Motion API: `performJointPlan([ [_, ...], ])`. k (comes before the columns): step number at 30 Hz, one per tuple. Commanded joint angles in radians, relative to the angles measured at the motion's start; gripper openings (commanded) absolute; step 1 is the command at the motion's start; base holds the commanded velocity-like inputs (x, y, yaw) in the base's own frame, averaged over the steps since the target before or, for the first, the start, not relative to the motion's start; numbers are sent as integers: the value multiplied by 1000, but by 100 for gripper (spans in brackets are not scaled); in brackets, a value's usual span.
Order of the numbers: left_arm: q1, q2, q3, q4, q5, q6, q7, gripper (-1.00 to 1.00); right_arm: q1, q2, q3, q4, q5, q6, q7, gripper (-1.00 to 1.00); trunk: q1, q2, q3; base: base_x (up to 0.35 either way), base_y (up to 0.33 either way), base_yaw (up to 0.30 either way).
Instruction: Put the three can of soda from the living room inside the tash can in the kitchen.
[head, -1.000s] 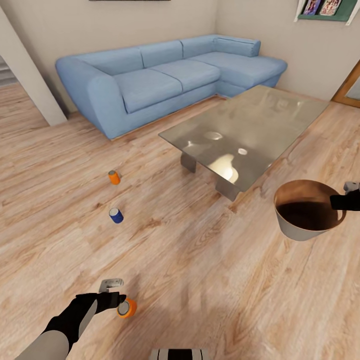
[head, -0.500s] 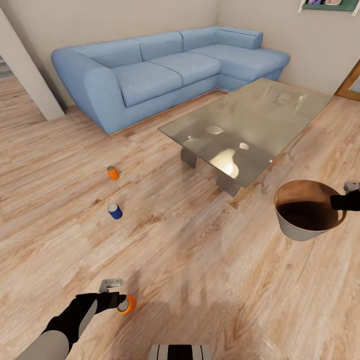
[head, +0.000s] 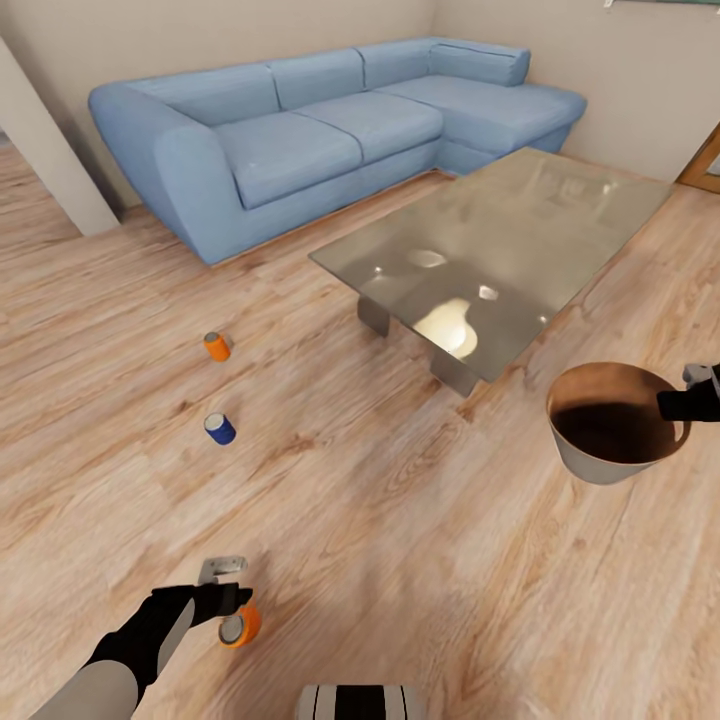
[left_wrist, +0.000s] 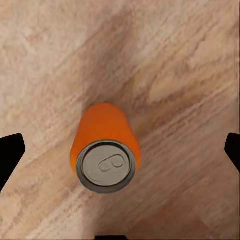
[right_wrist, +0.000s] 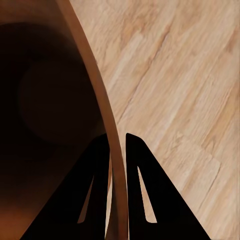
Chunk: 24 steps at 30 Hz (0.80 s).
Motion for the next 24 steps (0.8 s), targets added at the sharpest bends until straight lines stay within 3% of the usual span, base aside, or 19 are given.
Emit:
performJointPlan([
  [1,0,0,0,-1,0,0,0,100,0,0,0,0,-1,0,3,-100,0,0,-2,265,-105,0],
  [11,0,0,0,-6,1,-1,0,100,0,2,3,0,0,0,3,-100,0,0,-17,50,-20,0],
  [24,0,0,0,-2,1,1,0,100,0,3,5,0,1,0,2,-100,50,-91,-79,2,-1,0],
])
